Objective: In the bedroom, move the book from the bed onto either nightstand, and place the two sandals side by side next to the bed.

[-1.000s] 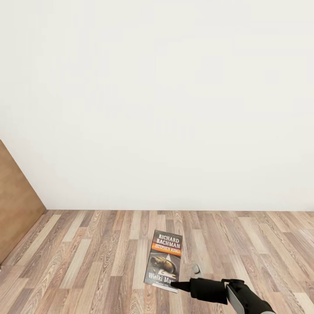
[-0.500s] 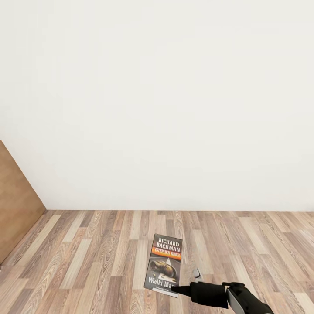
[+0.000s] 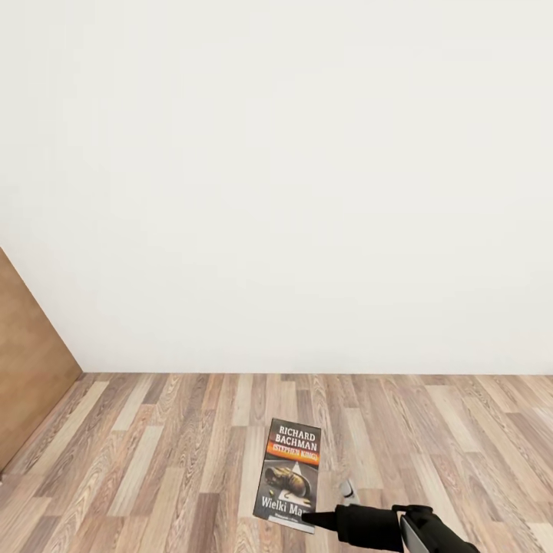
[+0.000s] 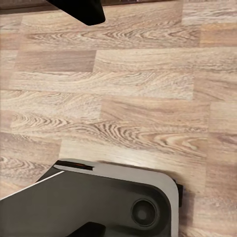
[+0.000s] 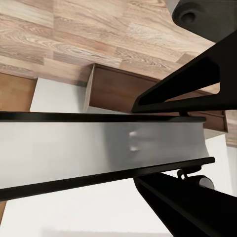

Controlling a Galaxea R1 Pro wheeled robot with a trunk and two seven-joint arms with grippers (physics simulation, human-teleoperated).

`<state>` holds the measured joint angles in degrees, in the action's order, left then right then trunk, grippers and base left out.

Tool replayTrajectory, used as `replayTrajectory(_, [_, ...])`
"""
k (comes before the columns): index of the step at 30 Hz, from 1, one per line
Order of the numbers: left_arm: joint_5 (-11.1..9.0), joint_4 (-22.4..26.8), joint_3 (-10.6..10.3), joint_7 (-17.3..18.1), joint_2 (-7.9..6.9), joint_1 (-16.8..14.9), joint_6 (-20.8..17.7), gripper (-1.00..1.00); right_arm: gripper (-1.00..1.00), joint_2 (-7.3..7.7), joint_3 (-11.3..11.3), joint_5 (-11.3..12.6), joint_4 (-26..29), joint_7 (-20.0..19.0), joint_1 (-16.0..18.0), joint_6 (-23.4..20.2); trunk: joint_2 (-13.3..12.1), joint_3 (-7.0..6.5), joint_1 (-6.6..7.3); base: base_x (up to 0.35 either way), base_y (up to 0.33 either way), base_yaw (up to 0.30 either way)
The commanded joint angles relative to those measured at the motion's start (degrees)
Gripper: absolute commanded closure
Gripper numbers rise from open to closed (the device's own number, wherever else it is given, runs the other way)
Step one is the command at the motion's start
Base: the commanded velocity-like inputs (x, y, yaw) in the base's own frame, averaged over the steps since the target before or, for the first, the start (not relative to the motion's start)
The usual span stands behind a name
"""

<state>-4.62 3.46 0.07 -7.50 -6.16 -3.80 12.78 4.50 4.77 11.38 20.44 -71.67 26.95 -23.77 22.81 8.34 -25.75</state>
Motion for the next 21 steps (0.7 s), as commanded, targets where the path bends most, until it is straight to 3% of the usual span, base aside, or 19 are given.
replayTrajectory(1, [-0.48, -0.04, -0.05, 0.03, 0.0, -0.05, 0.22, -1.0, 1.0, 0.07, 0.42, 0.45, 0.03, 0.04, -0.07, -0.42, 0.11, 0.11, -0.03, 0.018, 0.019, 0.0])
replayTrajectory(21, [-0.46, -0.04, -0.15, 0.03, 0.0, -0.06, 0.22, -1.0, 1.0, -0.2, 0.34, -1.22, -0.58, -0.48, -0.57, 4.53, 0.11, 0.11, -0.03, 0.107, 0.072, 0.0])
